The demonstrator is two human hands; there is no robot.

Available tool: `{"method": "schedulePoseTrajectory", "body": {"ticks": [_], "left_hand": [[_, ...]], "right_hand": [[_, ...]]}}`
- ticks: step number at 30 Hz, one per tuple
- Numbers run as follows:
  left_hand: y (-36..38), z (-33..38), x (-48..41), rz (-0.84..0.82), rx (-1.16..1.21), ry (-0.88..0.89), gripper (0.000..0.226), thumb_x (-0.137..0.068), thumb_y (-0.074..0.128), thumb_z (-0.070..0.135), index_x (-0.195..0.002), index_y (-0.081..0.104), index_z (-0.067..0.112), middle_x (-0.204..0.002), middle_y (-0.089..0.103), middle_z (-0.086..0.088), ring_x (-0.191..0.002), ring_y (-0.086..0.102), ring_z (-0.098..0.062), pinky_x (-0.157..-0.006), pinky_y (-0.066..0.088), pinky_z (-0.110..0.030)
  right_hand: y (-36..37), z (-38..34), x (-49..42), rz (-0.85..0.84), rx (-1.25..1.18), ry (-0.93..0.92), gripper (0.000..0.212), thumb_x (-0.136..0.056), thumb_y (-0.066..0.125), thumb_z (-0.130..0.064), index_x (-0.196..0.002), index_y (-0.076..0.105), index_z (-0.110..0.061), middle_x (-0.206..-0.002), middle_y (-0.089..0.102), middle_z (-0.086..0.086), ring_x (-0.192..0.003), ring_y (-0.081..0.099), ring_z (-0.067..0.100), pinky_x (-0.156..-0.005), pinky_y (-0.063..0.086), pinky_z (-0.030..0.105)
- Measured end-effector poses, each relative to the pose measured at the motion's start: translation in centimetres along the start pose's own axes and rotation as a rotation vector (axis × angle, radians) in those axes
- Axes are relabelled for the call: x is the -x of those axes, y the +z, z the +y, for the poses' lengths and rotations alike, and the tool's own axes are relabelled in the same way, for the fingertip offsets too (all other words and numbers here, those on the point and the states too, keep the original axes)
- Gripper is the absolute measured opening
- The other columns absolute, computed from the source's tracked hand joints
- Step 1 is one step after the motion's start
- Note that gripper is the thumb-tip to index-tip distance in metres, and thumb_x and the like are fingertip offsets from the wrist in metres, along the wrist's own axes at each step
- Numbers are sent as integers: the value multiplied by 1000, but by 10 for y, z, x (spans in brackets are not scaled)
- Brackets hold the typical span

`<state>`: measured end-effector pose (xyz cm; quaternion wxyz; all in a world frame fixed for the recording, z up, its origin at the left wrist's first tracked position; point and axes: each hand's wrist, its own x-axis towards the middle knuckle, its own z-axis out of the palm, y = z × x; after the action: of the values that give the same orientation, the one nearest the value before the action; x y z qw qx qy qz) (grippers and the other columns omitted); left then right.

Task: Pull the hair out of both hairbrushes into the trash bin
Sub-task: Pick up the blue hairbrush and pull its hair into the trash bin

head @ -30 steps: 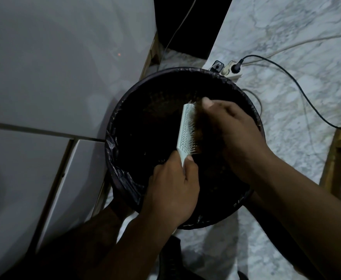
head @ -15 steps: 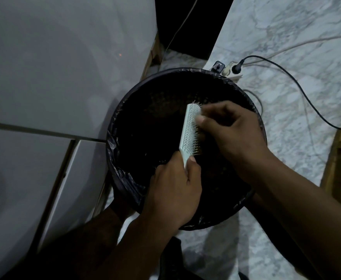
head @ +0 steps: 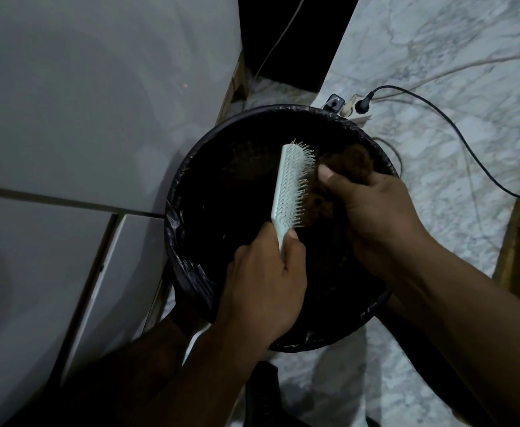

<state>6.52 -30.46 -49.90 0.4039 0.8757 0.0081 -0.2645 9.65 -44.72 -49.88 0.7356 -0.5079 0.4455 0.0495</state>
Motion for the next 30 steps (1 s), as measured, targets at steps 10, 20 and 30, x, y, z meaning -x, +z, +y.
{"method": "schedulePoseTrajectory", "body": {"ticks": [10,20,30], "left_hand": [[1,-2,2,-11,-8,1,29,-100,37,44,-79,44,25,-67,53,1,-62,57,-24,-55,36,-32],[2,-4,1,1,24,-35,29,-101,38,42,-84,50,22,-77,61,-3,-70,62,-21,-58,38,-31],[0,-4,-1,31,29,-25,32,-102,39,41,-84,52,18,-74,60,-4,-71,62,-24,-61,40,-33]], "right_hand": [[1,0,3,-19,126,-87,11,-83,76,-3,-94,77,-1,-78,79,8,-71,77,21,-69,64,36],[4,-4,5,-138,106,-20,7,-84,76,-6,-91,76,-7,-77,78,4,-68,75,17,-62,61,29],[6,-3,1,-219,-141,131,10,-88,71,-11,-98,73,-9,-86,77,6,-74,74,16,-67,62,30]]}}
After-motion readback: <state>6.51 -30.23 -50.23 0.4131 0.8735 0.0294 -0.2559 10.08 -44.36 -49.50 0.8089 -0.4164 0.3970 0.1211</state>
